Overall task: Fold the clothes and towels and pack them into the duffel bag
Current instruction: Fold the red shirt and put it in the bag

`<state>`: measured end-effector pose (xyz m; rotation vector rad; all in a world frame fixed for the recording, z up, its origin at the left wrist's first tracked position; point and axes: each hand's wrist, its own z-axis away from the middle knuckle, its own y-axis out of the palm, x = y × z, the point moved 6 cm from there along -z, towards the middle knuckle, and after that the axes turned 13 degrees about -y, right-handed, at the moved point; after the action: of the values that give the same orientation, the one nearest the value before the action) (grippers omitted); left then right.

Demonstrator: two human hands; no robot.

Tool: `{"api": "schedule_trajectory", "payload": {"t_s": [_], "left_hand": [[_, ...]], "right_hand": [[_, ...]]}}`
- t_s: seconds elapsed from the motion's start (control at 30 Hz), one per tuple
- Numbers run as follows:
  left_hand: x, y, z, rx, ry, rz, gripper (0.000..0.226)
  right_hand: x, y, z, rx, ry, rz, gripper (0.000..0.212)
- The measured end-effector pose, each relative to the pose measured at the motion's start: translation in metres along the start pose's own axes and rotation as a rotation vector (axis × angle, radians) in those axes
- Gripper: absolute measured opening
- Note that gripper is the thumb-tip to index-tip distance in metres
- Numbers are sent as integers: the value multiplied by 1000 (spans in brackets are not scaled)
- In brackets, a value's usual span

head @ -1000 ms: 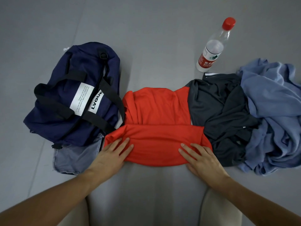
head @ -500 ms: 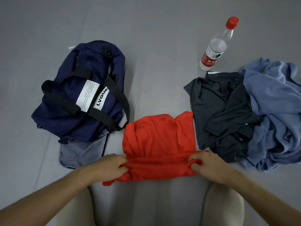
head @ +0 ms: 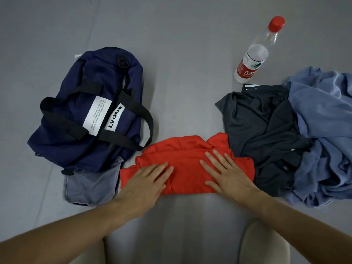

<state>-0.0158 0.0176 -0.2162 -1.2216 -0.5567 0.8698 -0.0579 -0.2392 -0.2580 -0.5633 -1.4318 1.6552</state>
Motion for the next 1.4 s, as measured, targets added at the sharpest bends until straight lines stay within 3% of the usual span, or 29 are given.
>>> {"api": "schedule_trajectory", "payload": {"t_s": [0.1, 0.27, 0.33, 0.43, 0.53, 0.67, 0.77, 0.93, 1.17, 1.27, 1.4], "left_hand": [[9, 18, 4, 127, -96, -58, 73], [25, 11, -43, 84, 18, -207, 89], [16, -7, -74, 34, 67, -275, 82], [1, -42, -115, -37, -6, -389, 69], [-15, -60, -139, -93, -65, -300, 71], [-58, -37, -130, -125, 102, -118, 70], [-77, -10, -116, -23, 126, -63, 61], [-65, 11, -136, 28, 98, -108, 73], [-26, -15, -154, -57, 31, -144, 68], [-27, -24, -115, -137, 14, -43, 61], [-39, 3, -16, -59, 171, 110, 47]], "right_hand": [[3, 13, 5, 58, 85, -17, 70], [16, 3, 3, 38, 211, -122, 70], [20, -1, 10, 31, 311, -157, 72], [38, -5, 30, 50, 388, -189, 82], [75, 0, 45, 72, 330, -243, 83], [99, -6, 36, -30, 198, -209, 72], [102, -1, 30, -53, 40, -109, 69], [90, 35, 49, 61, -47, -69, 86], [77, 26, 16, -29, -72, -35, 83], [70, 20, -4, -11, 3, -38, 89], [74, 14, -2, -66, -46, -35, 83]]}}
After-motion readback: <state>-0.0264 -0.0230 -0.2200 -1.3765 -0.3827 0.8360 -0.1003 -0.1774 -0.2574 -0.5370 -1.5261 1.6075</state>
